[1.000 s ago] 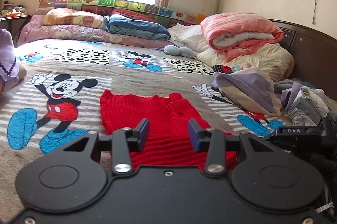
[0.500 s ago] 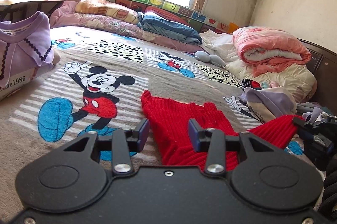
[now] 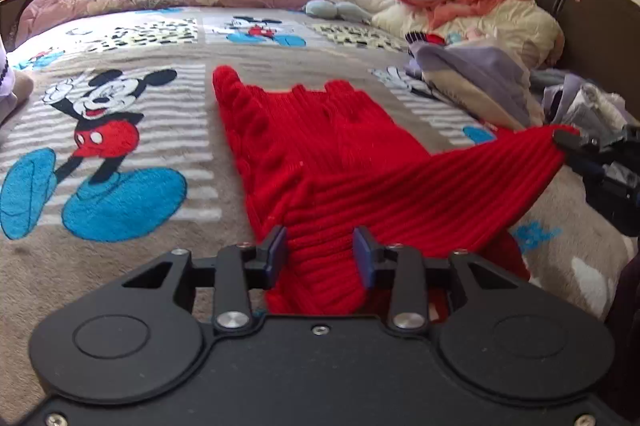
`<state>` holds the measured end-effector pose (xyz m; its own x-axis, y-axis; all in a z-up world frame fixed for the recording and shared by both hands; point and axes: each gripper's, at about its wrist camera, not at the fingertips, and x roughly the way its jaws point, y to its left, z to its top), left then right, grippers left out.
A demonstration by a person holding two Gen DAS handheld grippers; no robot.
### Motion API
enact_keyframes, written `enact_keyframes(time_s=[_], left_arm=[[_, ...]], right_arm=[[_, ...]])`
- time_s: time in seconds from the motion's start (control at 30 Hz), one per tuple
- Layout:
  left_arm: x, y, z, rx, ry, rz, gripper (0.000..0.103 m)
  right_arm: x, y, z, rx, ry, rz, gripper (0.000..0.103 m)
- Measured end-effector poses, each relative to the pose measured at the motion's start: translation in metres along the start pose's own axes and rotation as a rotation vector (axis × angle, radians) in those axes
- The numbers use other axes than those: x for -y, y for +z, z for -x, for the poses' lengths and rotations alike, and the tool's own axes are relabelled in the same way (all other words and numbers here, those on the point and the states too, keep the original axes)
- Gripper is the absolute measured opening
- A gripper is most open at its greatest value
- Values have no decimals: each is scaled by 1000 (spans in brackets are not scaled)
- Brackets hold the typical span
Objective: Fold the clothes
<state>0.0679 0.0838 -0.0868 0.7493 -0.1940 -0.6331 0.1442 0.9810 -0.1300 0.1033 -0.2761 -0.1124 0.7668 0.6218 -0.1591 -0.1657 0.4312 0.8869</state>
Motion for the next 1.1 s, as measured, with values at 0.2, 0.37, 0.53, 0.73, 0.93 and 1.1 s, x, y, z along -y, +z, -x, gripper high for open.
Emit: enact_keyframes(time_s=[0.2,0.37,0.53,0.73,0.93,1.1], left_arm=[[-11,7,28,76,-46,79,35],[-41,14,50,143,-52,210,23],[-24,5,25,23,-48,150,12],[-7,4,20,10,-75,93,12],[-25,3,19,4,-129,193,12],[-54,13,39,108,-140,323,12]], right_arm=[[23,1,-8,-32,-8,-26,10],[27,9,-13,-39,33,-23,10],[27,12,-19,-37,68,-24,10],[6,20,-11,-22,151,44,10],[26,20,-13,-34,37,10,10],[35,18,-16,-31,18,-22,10]])
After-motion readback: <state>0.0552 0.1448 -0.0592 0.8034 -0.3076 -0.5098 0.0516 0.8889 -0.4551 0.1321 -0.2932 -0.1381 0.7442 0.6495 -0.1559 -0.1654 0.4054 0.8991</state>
